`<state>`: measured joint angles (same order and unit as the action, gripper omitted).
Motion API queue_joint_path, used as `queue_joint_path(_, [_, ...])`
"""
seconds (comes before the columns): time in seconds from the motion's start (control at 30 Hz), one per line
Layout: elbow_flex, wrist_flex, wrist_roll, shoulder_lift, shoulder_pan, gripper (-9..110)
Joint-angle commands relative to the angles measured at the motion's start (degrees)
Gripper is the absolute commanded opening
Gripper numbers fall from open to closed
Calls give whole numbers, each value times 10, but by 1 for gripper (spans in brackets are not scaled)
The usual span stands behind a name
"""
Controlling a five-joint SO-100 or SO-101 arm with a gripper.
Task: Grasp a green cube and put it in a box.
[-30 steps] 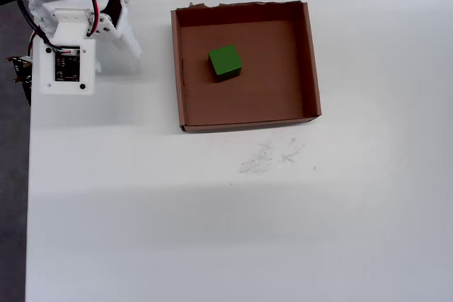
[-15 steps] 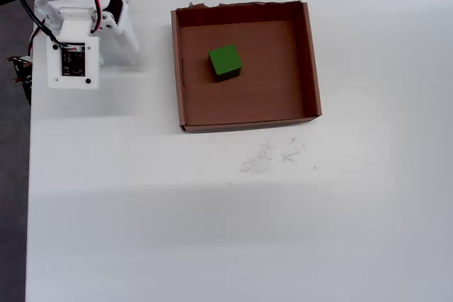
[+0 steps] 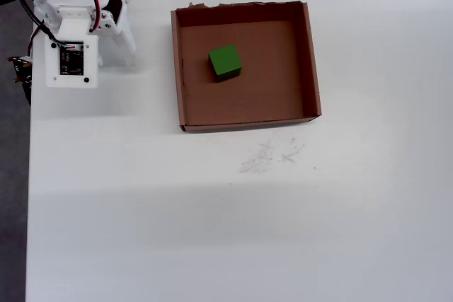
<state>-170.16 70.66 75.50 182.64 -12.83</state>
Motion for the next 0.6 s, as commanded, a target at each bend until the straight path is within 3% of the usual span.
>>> queue_joint_path(0.0, [-1, 4, -7, -4, -5, 19])
queue_joint_path(0.13, [-1, 11, -70, -4, -5, 20])
queue_joint_path(0.57, [-1, 11, -71, -4, -11, 21])
